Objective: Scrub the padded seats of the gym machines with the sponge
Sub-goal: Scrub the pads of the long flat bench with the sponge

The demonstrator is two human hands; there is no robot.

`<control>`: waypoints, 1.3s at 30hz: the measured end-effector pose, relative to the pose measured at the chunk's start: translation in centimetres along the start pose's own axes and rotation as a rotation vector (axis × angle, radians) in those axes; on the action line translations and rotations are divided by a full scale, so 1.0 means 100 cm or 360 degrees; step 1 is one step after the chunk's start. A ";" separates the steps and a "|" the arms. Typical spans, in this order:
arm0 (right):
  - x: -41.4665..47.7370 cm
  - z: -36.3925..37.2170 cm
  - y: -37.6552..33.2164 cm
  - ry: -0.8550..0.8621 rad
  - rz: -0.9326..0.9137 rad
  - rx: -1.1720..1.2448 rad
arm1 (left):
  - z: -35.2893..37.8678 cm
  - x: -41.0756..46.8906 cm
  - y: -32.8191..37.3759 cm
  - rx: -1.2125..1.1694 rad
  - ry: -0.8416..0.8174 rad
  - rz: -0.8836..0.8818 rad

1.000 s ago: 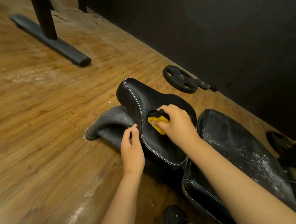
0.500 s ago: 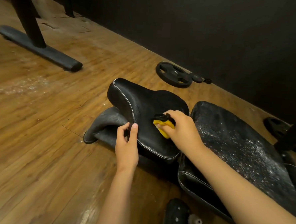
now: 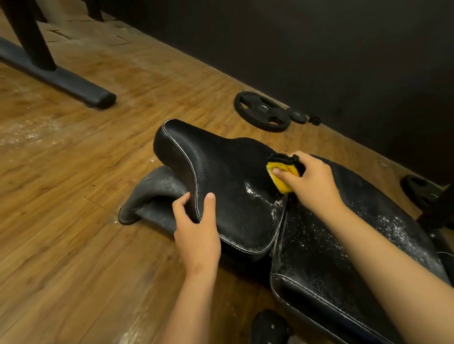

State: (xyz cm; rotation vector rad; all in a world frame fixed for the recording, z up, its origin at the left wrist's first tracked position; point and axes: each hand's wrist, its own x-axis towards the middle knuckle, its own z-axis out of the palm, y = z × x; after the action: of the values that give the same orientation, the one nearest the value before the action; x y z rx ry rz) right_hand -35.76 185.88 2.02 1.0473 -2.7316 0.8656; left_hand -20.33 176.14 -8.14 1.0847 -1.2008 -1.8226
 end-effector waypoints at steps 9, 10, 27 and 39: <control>-0.015 0.026 -0.023 -0.0357 -0.0192 0.0011 | 0.004 0.002 -0.003 -0.0073 0.0088 0.0022; -0.025 0.022 -0.024 -0.0434 -0.0252 0.0063 | 0.005 0.002 -0.004 -0.0078 0.0101 0.0027; -0.064 0.009 -0.019 -0.0556 -0.0375 0.0156 | 0.006 0.002 -0.003 -0.0066 0.0165 0.0068; 0.028 0.010 0.034 -0.0202 0.0100 -0.0187 | 0.006 0.002 -0.003 -0.0095 0.0161 0.0061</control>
State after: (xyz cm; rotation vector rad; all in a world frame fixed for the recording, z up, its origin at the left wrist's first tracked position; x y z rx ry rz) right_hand -39.94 185.72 0.37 1.0328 -2.8940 0.6580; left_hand -20.98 176.24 -8.35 1.0994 -1.0939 -1.7423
